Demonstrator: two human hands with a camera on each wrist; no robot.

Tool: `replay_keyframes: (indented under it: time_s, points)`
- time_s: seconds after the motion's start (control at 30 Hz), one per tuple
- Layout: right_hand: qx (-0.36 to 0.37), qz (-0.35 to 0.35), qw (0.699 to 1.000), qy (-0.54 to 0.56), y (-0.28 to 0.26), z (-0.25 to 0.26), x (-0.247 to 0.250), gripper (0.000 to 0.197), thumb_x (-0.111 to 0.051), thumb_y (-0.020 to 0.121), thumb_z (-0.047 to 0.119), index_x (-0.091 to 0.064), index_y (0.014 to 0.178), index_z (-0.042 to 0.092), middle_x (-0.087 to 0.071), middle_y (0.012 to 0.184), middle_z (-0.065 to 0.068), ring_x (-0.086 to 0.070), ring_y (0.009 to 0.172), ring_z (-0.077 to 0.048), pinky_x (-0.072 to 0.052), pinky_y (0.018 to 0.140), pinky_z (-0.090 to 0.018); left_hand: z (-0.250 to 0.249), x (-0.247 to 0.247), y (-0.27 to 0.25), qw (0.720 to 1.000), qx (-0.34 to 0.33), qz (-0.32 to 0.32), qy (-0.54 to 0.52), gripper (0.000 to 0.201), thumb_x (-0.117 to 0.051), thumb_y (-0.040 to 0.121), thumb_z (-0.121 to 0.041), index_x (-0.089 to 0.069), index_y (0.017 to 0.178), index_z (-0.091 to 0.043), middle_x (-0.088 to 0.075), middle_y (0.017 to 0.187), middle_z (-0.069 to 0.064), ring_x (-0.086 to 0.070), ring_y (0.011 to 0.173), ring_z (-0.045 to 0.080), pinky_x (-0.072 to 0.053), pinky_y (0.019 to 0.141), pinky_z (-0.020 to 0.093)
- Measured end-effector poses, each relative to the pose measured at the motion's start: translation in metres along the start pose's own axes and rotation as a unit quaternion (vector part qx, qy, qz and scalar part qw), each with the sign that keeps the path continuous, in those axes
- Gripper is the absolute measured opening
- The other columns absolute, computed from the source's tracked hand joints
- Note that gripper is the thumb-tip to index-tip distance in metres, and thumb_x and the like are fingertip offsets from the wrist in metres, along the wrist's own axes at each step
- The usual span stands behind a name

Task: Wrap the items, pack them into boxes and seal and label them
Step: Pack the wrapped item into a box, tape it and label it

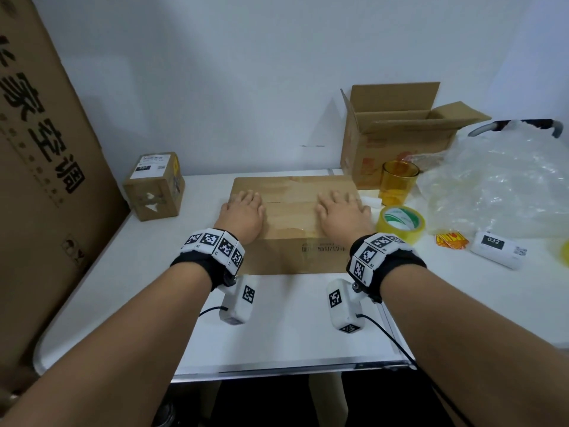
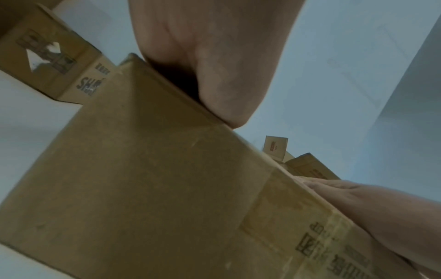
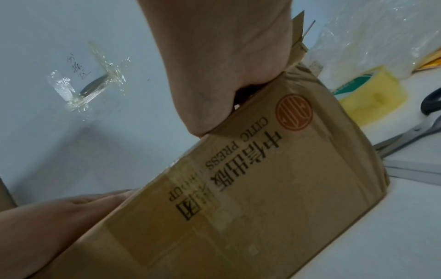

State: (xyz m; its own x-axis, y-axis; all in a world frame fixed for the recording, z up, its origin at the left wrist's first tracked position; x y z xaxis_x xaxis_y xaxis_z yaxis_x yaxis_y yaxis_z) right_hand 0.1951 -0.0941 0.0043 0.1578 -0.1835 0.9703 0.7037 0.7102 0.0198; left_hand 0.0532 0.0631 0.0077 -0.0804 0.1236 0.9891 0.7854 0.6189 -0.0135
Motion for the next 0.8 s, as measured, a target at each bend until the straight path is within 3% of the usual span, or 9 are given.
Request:
replay_keyframes:
  time_s: [0.13, 0.23, 0.33, 0.4, 0.47, 0.53, 0.6, 0.7, 0.8]
  points:
    - [-0.003, -0.006, 1.000, 0.000, -0.001, -0.001, 0.000, 0.049, -0.016, 0.103, 0.044, -0.016, 0.152, 0.039, -0.008, 0.163, 0.006, -0.001, 0.150, -0.026, -0.011, 0.117, -0.058, -0.030, -0.003, -0.002, 0.997, -0.071, 0.030, -0.007, 0.050, -0.016, 0.108, -0.031, -0.013, 0.157, -0.022, -0.005, 0.165, -0.004, -0.004, 0.151, 0.017, -0.004, 0.122, 0.046]
    - [0.004, 0.011, 1.000, 0.006, -0.003, 0.001, 0.003, 0.050, -0.018, 0.104, 0.044, -0.017, 0.153, 0.038, -0.008, 0.163, 0.005, -0.001, 0.150, -0.026, -0.010, 0.117, -0.057, -0.042, -0.003, 0.002, 0.996, -0.075, 0.012, -0.035, 0.048, -0.019, 0.108, -0.031, -0.019, 0.156, -0.025, -0.010, 0.164, -0.006, -0.008, 0.151, 0.017, -0.005, 0.121, 0.046]
    - [0.017, -0.022, 0.991, 0.135, 0.000, -0.008, 0.017, 0.046, -0.034, 0.102, 0.033, -0.035, 0.148, 0.030, -0.028, 0.157, -0.003, -0.024, 0.144, -0.029, -0.021, 0.115, -0.055, -0.041, -0.002, 0.002, 0.996, -0.065, -0.019, -0.057, 0.046, -0.023, 0.108, -0.029, -0.027, 0.153, -0.026, -0.017, 0.163, -0.007, -0.013, 0.150, 0.017, -0.007, 0.122, 0.045]
    - [-0.050, -0.109, 0.960, 0.253, 0.004, -0.039, 0.035, 0.040, -0.043, 0.098, 0.019, -0.050, 0.137, 0.021, -0.043, 0.144, -0.009, -0.045, 0.129, -0.031, -0.036, 0.109, -0.050, -0.040, -0.003, 0.002, 0.996, -0.065, -0.027, -0.062, 0.045, -0.023, 0.108, -0.030, -0.029, 0.153, -0.027, -0.019, 0.162, -0.008, -0.015, 0.150, 0.017, -0.008, 0.122, 0.044]
    - [-0.141, -0.138, 0.951, 0.236, 0.005, -0.080, 0.041, 0.040, -0.046, 0.092, 0.011, -0.054, 0.131, 0.017, -0.045, 0.137, -0.012, -0.049, 0.122, -0.033, -0.041, 0.103, -0.047, -0.040, -0.004, 0.002, 0.995, -0.067, -0.032, -0.063, 0.045, -0.024, 0.108, -0.030, -0.030, 0.152, -0.028, -0.019, 0.161, -0.008, -0.016, 0.150, 0.016, -0.009, 0.122, 0.044]
    - [-0.189, -0.082, 0.961, 0.184, 0.003, -0.111, 0.033, 0.045, -0.047, 0.089, 0.010, -0.052, 0.133, 0.018, -0.046, 0.136, -0.015, -0.050, 0.120, -0.037, -0.043, 0.101, -0.046, -0.040, -0.004, 0.003, 0.995, -0.068, -0.041, -0.063, 0.045, -0.024, 0.107, -0.030, -0.031, 0.152, -0.028, -0.020, 0.161, -0.008, -0.017, 0.150, 0.016, -0.011, 0.122, 0.044]
    - [-0.184, -0.031, 0.975, 0.118, 0.003, -0.125, 0.019, 0.048, -0.050, 0.090, 0.014, -0.047, 0.137, 0.027, -0.047, 0.134, -0.016, -0.050, 0.119, -0.038, -0.042, 0.101, -0.046, -0.039, -0.004, 0.004, 0.994, -0.066, -0.050, -0.068, 0.045, -0.025, 0.107, -0.030, -0.033, 0.151, -0.028, -0.022, 0.161, -0.009, -0.019, 0.149, 0.016, -0.011, 0.122, 0.043]
    - [-0.101, 0.063, 0.993, -0.001, 0.008, -0.127, -0.003, 0.066, -0.047, 0.085, 0.003, -0.042, 0.140, 0.040, -0.050, 0.134, -0.013, -0.049, 0.124, -0.033, -0.041, 0.103, -0.046, -0.037, -0.005, 0.006, 0.994, -0.067, -0.056, -0.072, 0.045, -0.026, 0.107, -0.030, -0.033, 0.151, -0.028, -0.023, 0.160, -0.010, -0.020, 0.149, 0.016, -0.012, 0.122, 0.043]
    - [-0.056, 0.108, 0.991, -0.057, 0.013, -0.128, -0.011, 0.065, -0.044, 0.089, -0.004, -0.045, 0.143, 0.032, -0.046, 0.143, -0.012, -0.042, 0.134, -0.029, -0.041, 0.105, -0.040, -0.037, -0.006, 0.007, 0.993, -0.068, -0.059, -0.074, 0.045, -0.027, 0.107, -0.030, -0.033, 0.151, -0.027, -0.024, 0.160, -0.010, -0.021, 0.148, 0.016, -0.013, 0.121, 0.043]
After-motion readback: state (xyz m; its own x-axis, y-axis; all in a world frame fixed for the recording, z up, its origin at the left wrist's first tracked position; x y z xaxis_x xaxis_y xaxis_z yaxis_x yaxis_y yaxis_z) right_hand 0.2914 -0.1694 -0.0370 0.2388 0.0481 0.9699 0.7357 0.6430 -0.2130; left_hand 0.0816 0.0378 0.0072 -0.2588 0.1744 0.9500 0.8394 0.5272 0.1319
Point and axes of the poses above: each hand's wrist, its own y-axis towards the middle knuckle, its own x-axis out of the back of the hand, z = x × y, the point moved 5 cm from there along y, towards the middle knuckle
